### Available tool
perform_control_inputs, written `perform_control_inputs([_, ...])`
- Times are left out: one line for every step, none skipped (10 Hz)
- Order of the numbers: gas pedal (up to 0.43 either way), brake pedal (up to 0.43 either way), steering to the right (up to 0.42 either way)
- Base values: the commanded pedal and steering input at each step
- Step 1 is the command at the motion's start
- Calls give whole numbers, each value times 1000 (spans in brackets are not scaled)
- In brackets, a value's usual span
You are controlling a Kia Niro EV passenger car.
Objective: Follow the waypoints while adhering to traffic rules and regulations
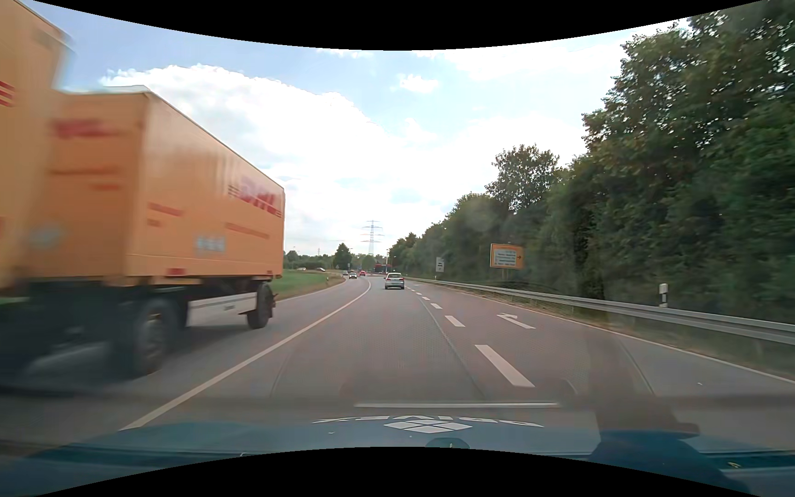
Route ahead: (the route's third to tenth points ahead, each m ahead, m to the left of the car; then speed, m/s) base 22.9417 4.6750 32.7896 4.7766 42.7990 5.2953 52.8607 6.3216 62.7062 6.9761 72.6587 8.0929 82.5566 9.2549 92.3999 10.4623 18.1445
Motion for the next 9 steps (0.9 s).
perform_control_inputs([150, 0, -10])
perform_control_inputs([138, 0, -9])
perform_control_inputs([138, 0, -9])
perform_control_inputs([130, 0, -9])
perform_control_inputs([118, 0, -9])
perform_control_inputs([110, 0, -9])
perform_control_inputs([98, 0, -9])
perform_control_inputs([98, 0, -9])
perform_control_inputs([98, 0, -9])
